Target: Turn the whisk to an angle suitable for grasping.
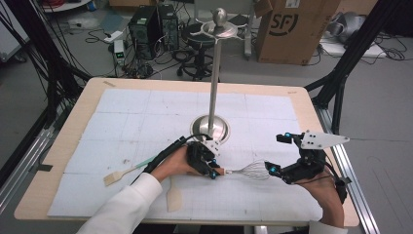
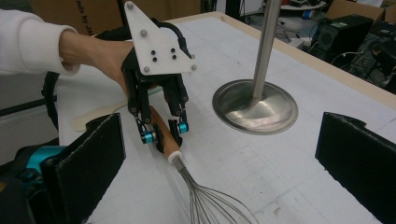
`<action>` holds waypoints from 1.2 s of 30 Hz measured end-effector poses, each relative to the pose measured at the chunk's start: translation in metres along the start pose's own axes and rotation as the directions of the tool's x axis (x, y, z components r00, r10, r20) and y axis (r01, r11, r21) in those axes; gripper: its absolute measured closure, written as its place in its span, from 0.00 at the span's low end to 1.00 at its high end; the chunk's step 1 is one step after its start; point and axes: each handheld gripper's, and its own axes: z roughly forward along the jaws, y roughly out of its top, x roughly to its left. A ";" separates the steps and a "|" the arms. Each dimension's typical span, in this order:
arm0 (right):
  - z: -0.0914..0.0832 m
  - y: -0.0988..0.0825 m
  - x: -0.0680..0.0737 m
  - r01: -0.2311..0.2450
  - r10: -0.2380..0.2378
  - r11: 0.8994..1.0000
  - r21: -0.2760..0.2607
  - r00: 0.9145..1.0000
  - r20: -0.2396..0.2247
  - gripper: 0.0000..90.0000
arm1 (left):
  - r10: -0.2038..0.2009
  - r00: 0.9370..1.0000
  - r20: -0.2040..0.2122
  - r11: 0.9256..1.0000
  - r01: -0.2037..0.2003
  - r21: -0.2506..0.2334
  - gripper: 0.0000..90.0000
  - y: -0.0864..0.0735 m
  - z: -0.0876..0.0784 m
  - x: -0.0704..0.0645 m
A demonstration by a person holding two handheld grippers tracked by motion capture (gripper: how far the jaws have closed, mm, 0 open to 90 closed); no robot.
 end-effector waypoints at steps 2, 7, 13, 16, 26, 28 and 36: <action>0.000 0.000 0.000 -0.004 0.004 1.000 -0.003 1.000 -0.002 0.00 | -0.001 1.000 -0.026 1.000 0.001 -0.011 0.58 0.001 -0.001 -0.001; 0.000 0.000 -0.001 -0.005 0.005 1.000 -0.003 1.000 0.000 0.00 | -0.009 1.000 -0.018 0.999 0.008 -0.053 0.36 0.003 -0.012 -0.006; 0.000 -0.001 -0.003 -0.017 0.017 1.000 -0.003 1.000 0.005 0.00 | -0.036 0.999 -0.038 0.996 0.033 -0.086 0.02 0.007 -0.037 -0.011; 0.002 -0.001 -0.004 -0.018 0.017 1.000 0.002 1.000 0.014 0.00 | -0.003 0.999 -0.049 0.996 -0.002 -0.087 0.02 0.005 -0.052 -0.016; 0.016 -0.001 -0.003 -0.019 0.019 0.999 0.035 1.000 0.013 0.00 | 0.003 0.988 -0.152 0.988 -0.026 -0.154 0.02 -0.022 -0.110 -0.027; 0.017 -0.001 -0.003 -0.022 0.022 0.999 0.039 1.000 0.006 0.00 | -0.005 0.985 -0.175 0.982 -0.028 -0.184 0.02 -0.029 -0.125 -0.031; 0.018 -0.002 -0.003 -0.022 0.022 0.999 0.038 1.000 0.009 0.00 | -0.057 0.968 -0.245 0.973 -0.001 -0.231 0.02 -0.056 -0.167 -0.040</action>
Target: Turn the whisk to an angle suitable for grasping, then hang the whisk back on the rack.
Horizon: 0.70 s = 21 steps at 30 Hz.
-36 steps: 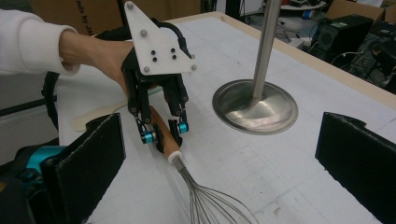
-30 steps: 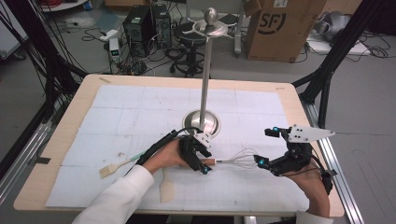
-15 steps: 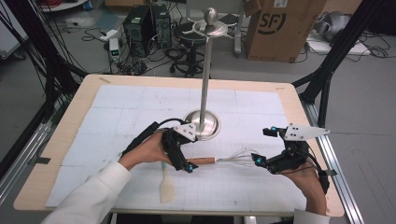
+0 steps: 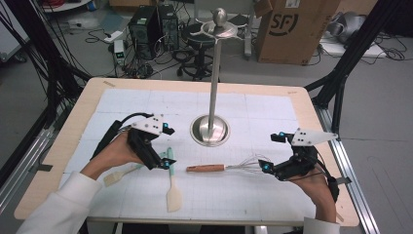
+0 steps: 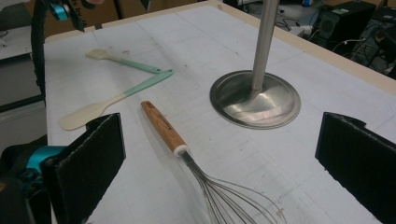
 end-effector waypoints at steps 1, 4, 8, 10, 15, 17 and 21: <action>0.001 0.000 0.000 0.002 -0.002 1.000 0.001 1.000 -0.001 0.00 | -0.010 1.000 -0.011 1.000 0.010 -0.004 0.02 -0.003 -0.005 -0.001; 0.003 -0.001 0.000 -0.002 0.002 1.000 0.004 1.000 -0.002 0.00 | -0.020 0.998 -0.053 1.000 0.018 -0.024 0.02 -0.013 -0.021 -0.002; 0.004 -0.001 0.001 -0.001 0.001 1.000 0.005 1.000 -0.005 0.00 | -0.050 0.996 -0.073 0.997 0.046 -0.056 0.02 -0.026 -0.036 -0.004; 0.006 0.000 0.001 -0.005 0.005 1.000 0.005 1.000 -0.008 0.00 | -0.059 0.995 -0.082 0.997 0.055 -0.056 0.02 -0.030 -0.042 -0.004; 0.010 -0.001 0.000 -0.009 0.009 1.000 0.011 1.000 -0.009 0.00 | -0.096 0.990 -0.107 0.991 0.085 -0.104 0.02 -0.040 -0.058 -0.006; 0.011 0.000 0.000 -0.007 0.007 1.000 0.010 1.000 -0.011 0.00 | -0.103 0.988 -0.116 0.990 0.090 -0.112 0.02 -0.044 -0.063 -0.007; 0.011 0.000 0.001 -0.001 0.002 1.000 0.016 1.000 -0.013 0.00 | -0.113 0.985 -0.130 0.987 0.096 -0.128 0.02 -0.052 -0.070 -0.010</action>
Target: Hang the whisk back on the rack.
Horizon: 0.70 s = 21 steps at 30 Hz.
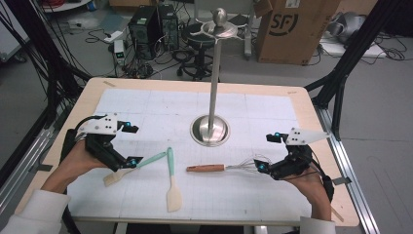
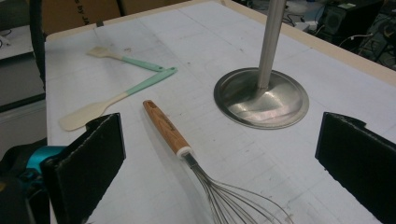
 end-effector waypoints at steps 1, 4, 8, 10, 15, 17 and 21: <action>0.000 0.000 0.001 -0.003 0.003 1.000 0.002 1.000 0.000 0.00 | -0.003 1.000 -0.012 1.000 0.003 0.002 0.02 -0.002 -0.002 0.000; -0.003 -0.001 0.001 -0.008 0.008 1.000 -0.008 1.000 0.000 0.00 | -0.028 0.999 -0.035 1.000 0.028 -0.009 0.02 -0.008 -0.008 0.002; -0.006 -0.005 0.003 -0.012 0.012 1.000 -0.002 1.000 0.002 0.00 | -0.031 0.997 -0.065 0.999 0.029 -0.037 0.02 -0.018 -0.016 0.004; -0.007 -0.006 0.003 -0.019 0.019 1.000 -0.002 1.000 0.006 0.00 | -0.035 0.997 -0.070 0.999 0.032 -0.044 0.02 -0.021 -0.019 0.004; -0.007 -0.009 0.004 -0.028 0.028 1.000 0.003 1.000 0.010 0.00 | -0.031 0.998 -0.051 0.997 0.028 -0.067 0.02 -0.029 -0.023 0.003; -0.007 -0.011 0.004 -0.035 0.035 0.999 0.014 0.999 0.015 0.00 | -0.033 0.998 -0.046 0.997 0.030 -0.070 0.02 -0.033 -0.023 0.003; -0.004 -0.013 0.003 -0.043 0.043 0.998 0.038 0.999 0.018 0.00 | -0.044 0.998 -0.047 0.997 0.041 -0.061 0.02 -0.035 -0.022 0.005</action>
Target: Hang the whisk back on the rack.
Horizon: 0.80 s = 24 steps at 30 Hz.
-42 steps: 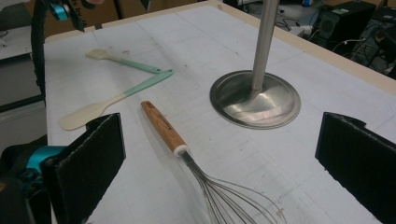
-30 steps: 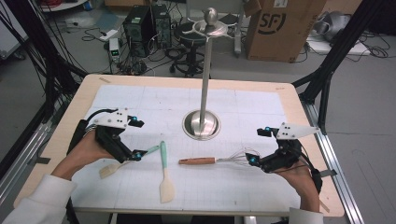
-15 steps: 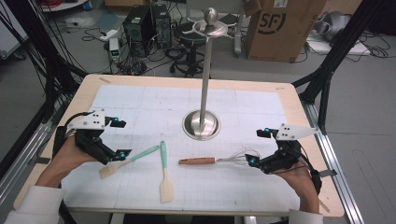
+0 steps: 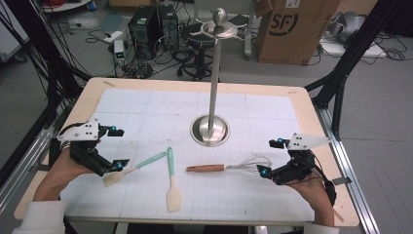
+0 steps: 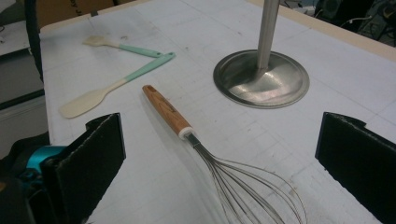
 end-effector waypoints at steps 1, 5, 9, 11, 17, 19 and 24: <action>0.001 0.000 -0.001 0.000 0.000 1.000 0.004 1.000 0.001 0.00 | -0.002 1.000 0.002 1.000 0.002 -0.006 0.02 0.000 0.000 0.000; 0.007 0.002 -0.003 0.001 -0.001 0.999 0.051 1.000 -0.003 0.00 | -0.004 1.000 0.002 1.000 0.004 -0.004 0.02 -0.002 0.000 0.001; 0.010 0.008 -0.003 0.013 -0.012 0.996 0.087 1.000 -0.011 0.00 | -0.008 1.000 0.006 1.000 0.008 0.008 0.02 -0.003 0.004 0.003; 0.011 0.014 -0.004 0.023 -0.021 0.995 0.100 1.000 -0.022 0.00 | -0.009 1.000 0.010 1.000 0.009 0.014 0.02 -0.003 0.005 0.003; 0.018 0.030 -0.003 0.056 -0.049 0.986 0.155 0.998 -0.050 0.00 | -0.011 1.000 0.007 1.000 0.011 0.014 0.02 -0.003 0.006 0.004; 0.022 0.035 -0.003 0.081 -0.071 0.985 0.151 0.995 -0.067 0.00 | -0.021 1.000 0.005 1.000 0.021 0.013 0.02 -0.003 0.006 0.004; 0.033 0.043 -0.005 0.104 -0.084 0.974 0.199 0.991 -0.108 0.00 | -0.014 1.000 0.006 1.000 0.014 0.011 0.02 -0.002 0.007 0.003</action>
